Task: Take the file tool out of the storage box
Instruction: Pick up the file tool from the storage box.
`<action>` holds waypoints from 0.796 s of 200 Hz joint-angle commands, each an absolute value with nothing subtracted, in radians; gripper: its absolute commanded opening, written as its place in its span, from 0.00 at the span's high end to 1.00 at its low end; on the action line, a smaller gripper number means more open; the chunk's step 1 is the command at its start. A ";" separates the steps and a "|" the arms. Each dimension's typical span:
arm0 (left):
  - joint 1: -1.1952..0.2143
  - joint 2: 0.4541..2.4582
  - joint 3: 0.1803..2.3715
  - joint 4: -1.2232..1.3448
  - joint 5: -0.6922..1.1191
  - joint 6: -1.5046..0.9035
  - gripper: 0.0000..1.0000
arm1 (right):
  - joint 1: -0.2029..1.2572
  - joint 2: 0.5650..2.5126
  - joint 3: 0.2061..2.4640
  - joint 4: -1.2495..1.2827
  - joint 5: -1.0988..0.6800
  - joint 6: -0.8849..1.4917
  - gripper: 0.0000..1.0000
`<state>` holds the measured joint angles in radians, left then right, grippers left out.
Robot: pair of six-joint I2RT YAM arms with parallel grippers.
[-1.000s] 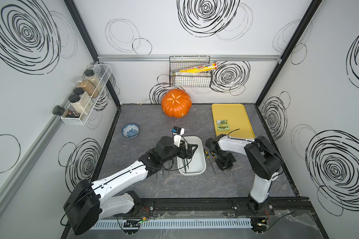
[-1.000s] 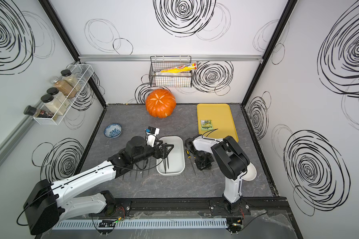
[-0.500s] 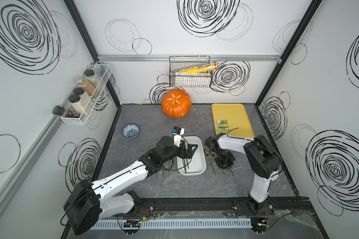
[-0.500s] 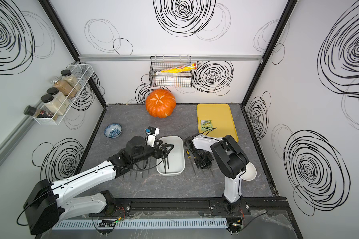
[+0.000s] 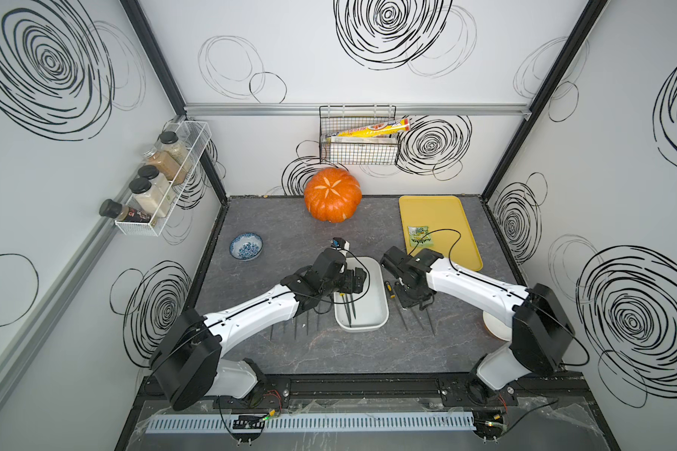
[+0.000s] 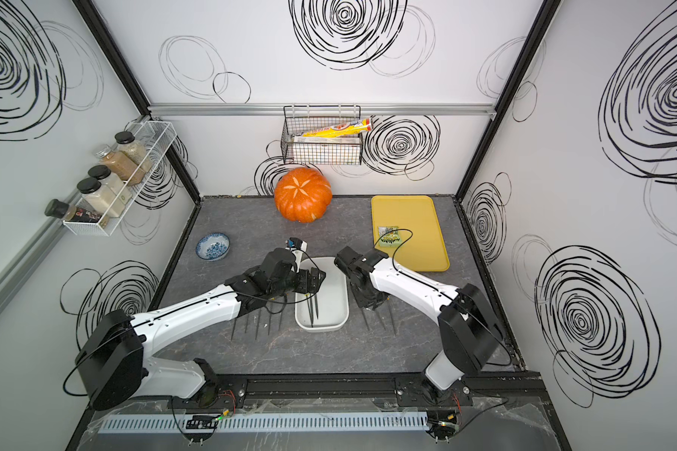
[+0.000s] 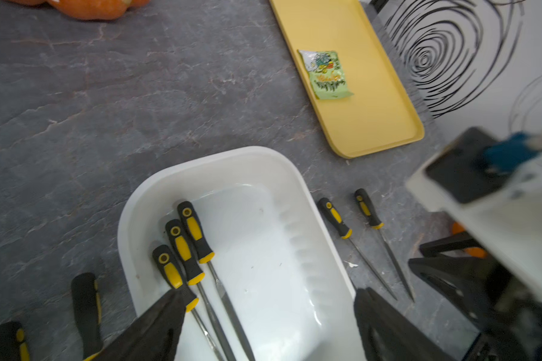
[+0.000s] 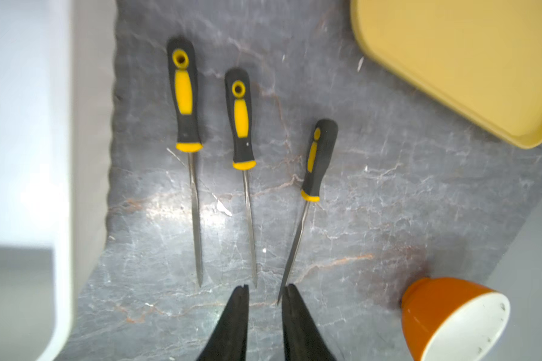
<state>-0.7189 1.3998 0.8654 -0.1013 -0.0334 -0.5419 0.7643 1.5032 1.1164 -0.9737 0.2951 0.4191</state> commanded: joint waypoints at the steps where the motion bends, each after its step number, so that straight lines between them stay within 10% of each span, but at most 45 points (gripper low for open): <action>1: -0.728 1.474 0.941 -0.205 -0.110 -0.554 0.16 | 0.762 1.299 1.052 -0.823 0.313 0.422 0.65; 159: -0.759 1.953 1.248 -0.392 -0.287 -0.552 0.47 | 0.761 0.771 0.538 -0.180 0.195 0.343 0.60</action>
